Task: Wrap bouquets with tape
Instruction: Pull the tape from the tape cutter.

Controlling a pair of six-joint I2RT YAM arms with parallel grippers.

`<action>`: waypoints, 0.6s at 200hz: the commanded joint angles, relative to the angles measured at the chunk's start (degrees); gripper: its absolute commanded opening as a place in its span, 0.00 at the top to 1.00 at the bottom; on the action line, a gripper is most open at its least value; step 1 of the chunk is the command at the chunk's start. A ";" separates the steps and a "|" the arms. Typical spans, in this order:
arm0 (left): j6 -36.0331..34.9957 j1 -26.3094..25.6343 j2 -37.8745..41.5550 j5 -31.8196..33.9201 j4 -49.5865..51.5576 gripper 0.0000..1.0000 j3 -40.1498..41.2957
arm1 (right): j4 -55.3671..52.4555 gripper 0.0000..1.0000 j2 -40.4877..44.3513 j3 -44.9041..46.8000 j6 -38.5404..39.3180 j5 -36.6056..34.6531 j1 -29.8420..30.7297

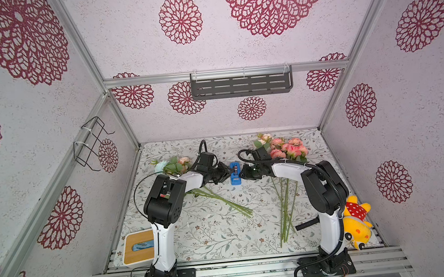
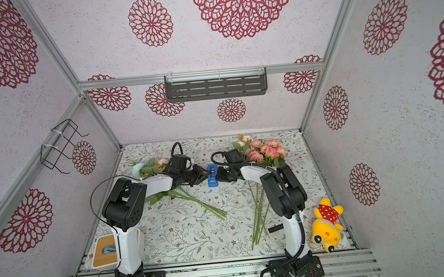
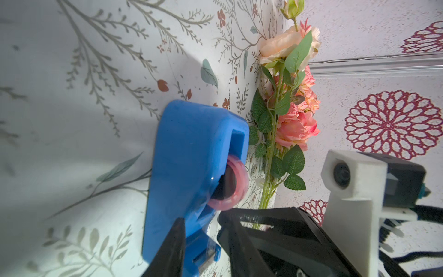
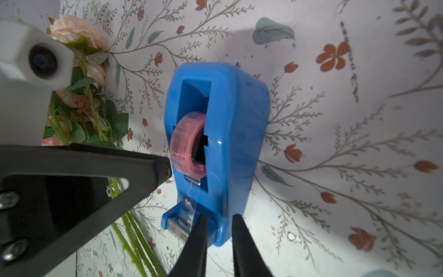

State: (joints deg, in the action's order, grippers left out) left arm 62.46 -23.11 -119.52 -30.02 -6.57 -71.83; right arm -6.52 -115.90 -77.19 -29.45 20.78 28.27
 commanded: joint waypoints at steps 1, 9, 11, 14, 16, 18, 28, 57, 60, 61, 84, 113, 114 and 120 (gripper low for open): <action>0.24 -0.40 2.40 -0.86 -3.44 0.66 0.62 | 1.19 0.78 -0.84 0.57 1.15 0.39 -0.17; -0.31 -0.42 2.75 -1.07 -3.45 0.66 0.93 | 1.37 0.78 -0.86 1.16 1.06 0.40 -0.13; -0.43 -0.41 2.86 -1.17 -3.45 0.66 1.02 | 1.48 0.78 -0.76 1.32 1.00 0.41 -0.08; -0.70 -0.37 2.97 -1.29 -3.44 0.66 1.14 | 1.60 0.78 -0.69 1.61 0.99 0.42 -0.10; -0.90 -0.38 2.98 -1.45 -3.43 0.66 1.21 | 1.60 0.78 -0.67 1.69 0.98 0.37 -0.12; -1.06 -0.43 3.02 -1.56 -3.45 0.66 1.24 | 1.60 0.78 -0.70 1.91 0.98 0.40 -0.14; -1.66 -0.36 2.95 -2.33 -3.98 0.66 1.60 | 1.82 0.78 -0.56 2.60 0.89 0.22 -0.09; -3.02 -0.29 1.65 -4.87 -5.21 0.66 1.31 | 2.28 0.79 -1.00 3.47 0.29 0.01 -0.08; -3.35 -0.25 1.55 -4.87 -4.76 0.66 1.14 | 2.42 0.78 -1.00 3.60 0.15 0.03 -0.09; -3.46 -0.21 1.43 -4.83 -4.54 0.66 1.07 | 2.42 0.79 -1.00 3.57 0.11 0.00 -0.12; -4.21 -0.33 0.46 -5.09 -5.84 0.66 1.24 | 3.04 0.79 -1.34 3.73 -0.05 0.31 -0.14; -4.02 -0.44 -0.48 -6.79 -8.46 0.67 1.61 | 3.52 0.79 -2.01 3.74 -0.58 0.93 -0.12; -4.01 -0.44 -0.51 -6.80 -8.46 0.66 1.61 | 3.57 0.79 -2.03 3.77 -0.59 0.98 -0.09; -3.95 -0.33 -0.72 -7.00 -8.31 0.67 1.77 | 3.70 0.79 -1.99 3.90 -0.73 0.96 -0.13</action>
State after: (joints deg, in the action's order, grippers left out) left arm 59.35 -23.11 -119.48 -34.98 -11.68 -70.39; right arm -2.50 -116.36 -73.97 -29.58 21.45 28.12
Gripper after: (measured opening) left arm 0.336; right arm 0.216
